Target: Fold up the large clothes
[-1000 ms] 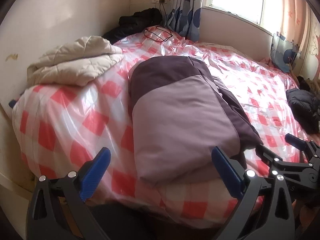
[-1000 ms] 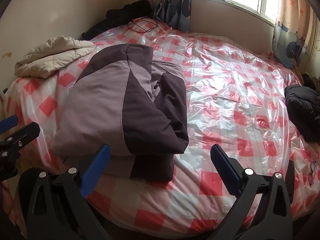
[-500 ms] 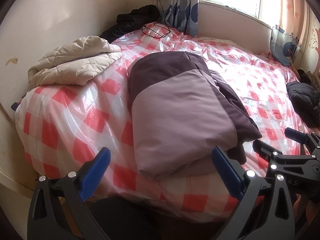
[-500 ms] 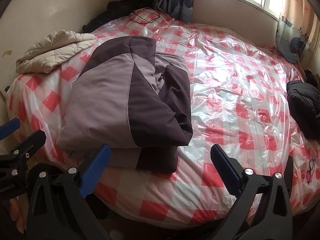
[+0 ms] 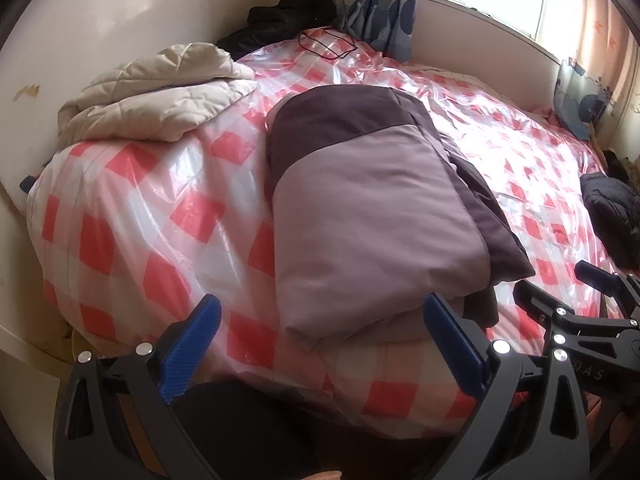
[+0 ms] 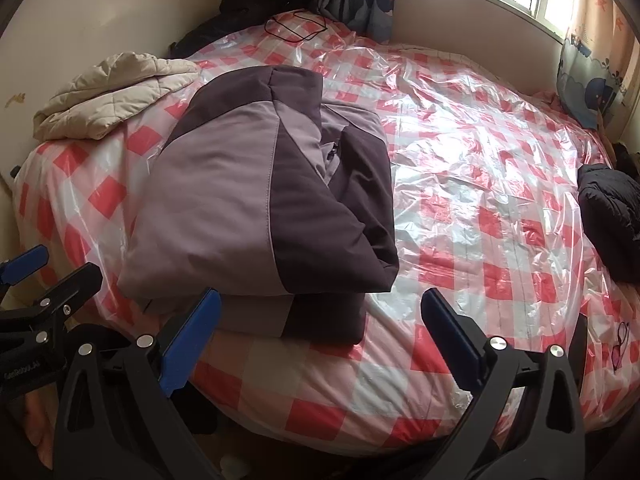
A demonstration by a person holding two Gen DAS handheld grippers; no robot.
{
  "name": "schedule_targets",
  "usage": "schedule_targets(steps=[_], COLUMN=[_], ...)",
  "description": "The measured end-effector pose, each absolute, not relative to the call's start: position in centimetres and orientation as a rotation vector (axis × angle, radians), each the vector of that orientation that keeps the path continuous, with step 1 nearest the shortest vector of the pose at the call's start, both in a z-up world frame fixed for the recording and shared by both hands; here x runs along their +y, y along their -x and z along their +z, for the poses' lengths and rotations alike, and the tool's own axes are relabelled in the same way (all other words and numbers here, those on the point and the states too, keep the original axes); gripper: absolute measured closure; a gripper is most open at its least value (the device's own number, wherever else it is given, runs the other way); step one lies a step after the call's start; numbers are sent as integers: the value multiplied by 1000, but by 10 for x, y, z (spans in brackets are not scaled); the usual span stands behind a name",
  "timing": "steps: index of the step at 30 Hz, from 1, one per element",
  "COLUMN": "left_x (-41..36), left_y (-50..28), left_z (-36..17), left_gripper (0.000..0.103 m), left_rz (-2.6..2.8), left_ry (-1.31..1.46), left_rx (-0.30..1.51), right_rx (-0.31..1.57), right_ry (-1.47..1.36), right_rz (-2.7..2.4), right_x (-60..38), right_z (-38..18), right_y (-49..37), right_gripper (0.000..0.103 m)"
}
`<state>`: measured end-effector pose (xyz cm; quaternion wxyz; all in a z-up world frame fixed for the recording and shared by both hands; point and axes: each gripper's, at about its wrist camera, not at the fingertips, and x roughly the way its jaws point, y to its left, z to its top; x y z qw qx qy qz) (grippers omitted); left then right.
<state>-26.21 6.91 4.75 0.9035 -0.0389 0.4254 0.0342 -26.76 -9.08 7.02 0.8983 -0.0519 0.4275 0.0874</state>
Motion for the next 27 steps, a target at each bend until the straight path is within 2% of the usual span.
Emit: schedule_targets(steps=[27], left_x=[68], left_y=[258], left_z=[41], left_gripper=[6], left_rz=[79], left_ry=[29], left_rx=[928], right_rx=[917], right_ry=[112], right_rz=[183], right_x=[-89], right_z=[60], right_y=[268], right_gripper=[6])
